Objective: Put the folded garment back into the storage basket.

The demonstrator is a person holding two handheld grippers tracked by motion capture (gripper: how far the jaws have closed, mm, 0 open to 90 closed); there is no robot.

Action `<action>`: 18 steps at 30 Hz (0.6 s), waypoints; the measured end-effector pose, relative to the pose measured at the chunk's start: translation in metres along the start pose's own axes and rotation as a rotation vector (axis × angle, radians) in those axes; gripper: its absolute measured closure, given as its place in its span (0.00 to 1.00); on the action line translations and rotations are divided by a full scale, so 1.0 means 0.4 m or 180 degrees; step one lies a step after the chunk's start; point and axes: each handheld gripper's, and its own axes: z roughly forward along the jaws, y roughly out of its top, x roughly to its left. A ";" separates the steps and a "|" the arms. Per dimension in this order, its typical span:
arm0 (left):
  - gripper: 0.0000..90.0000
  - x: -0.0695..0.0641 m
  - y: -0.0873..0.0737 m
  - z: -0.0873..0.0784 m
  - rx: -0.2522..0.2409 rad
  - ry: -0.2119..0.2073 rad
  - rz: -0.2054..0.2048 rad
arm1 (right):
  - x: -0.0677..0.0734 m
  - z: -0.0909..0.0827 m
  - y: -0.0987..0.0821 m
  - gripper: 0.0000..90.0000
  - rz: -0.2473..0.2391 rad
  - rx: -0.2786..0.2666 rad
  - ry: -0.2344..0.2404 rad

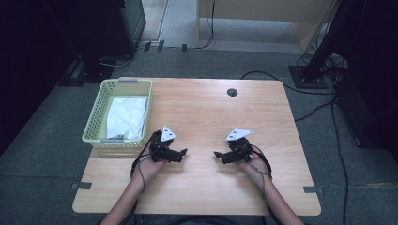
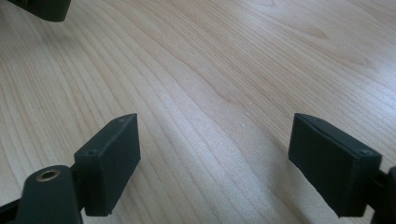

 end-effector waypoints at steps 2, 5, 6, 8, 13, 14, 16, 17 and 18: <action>0.04 -0.001 -0.001 0.001 0.0005 -0.0001 -0.0005 | -0.001 0.000 -0.001 0.18 -0.0006 0.0008 -0.0013; 0.04 -0.001 -0.003 0.003 0.0013 -0.0005 0.0001 | -0.002 0.001 -0.002 0.18 -0.0038 0.0034 -0.0048; 0.04 -0.001 -0.004 0.004 0.0014 -0.0005 -0.0004 | -0.003 0.001 -0.003 0.18 -0.0046 0.0041 -0.0052; 0.04 -0.001 -0.005 0.005 0.0020 -0.0006 -0.0002 | -0.004 0.002 -0.005 0.18 -0.0044 0.0043 -0.0052; 0.04 0.000 -0.010 0.012 0.0059 -0.0001 0.0001 | -0.005 0.005 -0.007 0.18 -0.0040 0.0057 -0.0055; 0.04 0.001 -0.011 0.013 0.0060 -0.0001 -0.0006 | -0.006 0.006 -0.008 0.18 -0.0034 0.0054 -0.0050; 0.04 0.002 -0.012 0.016 0.0066 -0.0002 -0.0004 | -0.006 0.006 -0.009 0.17 -0.0033 0.0044 -0.0043; 0.04 0.002 -0.013 0.017 0.0080 -0.0002 -0.0003 | -0.007 0.006 -0.010 0.17 -0.0028 0.0036 -0.0037; 0.04 0.002 -0.013 0.018 0.0091 -0.0002 -0.0010 | -0.008 0.007 -0.010 0.17 -0.0032 0.0029 -0.0036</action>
